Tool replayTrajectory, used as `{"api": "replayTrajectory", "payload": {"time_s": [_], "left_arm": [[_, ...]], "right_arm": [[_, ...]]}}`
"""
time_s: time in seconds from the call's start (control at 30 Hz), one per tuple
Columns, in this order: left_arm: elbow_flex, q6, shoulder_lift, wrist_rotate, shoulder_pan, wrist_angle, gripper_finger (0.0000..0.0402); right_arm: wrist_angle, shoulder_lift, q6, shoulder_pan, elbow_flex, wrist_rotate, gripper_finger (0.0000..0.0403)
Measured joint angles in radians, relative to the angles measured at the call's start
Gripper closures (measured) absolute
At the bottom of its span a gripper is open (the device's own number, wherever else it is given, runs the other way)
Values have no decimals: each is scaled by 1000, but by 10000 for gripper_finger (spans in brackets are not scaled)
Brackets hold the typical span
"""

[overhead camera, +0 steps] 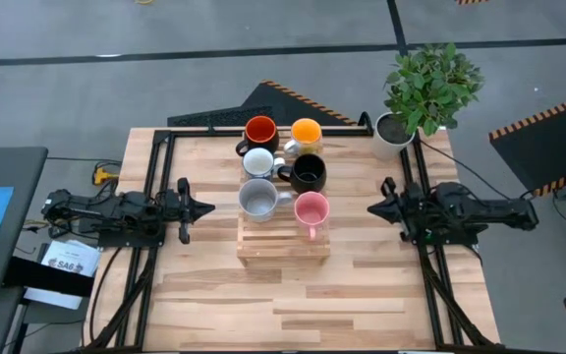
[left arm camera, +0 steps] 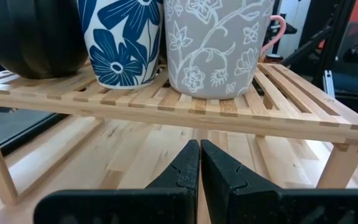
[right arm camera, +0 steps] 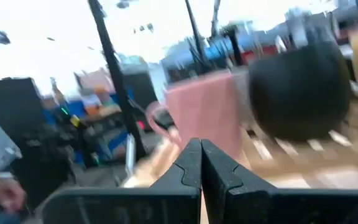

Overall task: Place coffee mugs
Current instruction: Return to Home Position

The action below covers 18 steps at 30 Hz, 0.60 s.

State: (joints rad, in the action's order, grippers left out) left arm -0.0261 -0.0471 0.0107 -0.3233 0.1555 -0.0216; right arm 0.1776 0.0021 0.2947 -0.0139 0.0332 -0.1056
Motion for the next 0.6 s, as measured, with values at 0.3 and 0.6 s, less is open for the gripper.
{"api": "replayTrajectory", "payload": {"time_s": [0.3,0.6], "left_arm": [[0,-1,0,0,0,1,402],[0,-1,0,0,0,1,402]], "right_arm": [[-16,0,-89,-2,-25,-2,382],[-133,27,120,-2,-25,20,355]]}}
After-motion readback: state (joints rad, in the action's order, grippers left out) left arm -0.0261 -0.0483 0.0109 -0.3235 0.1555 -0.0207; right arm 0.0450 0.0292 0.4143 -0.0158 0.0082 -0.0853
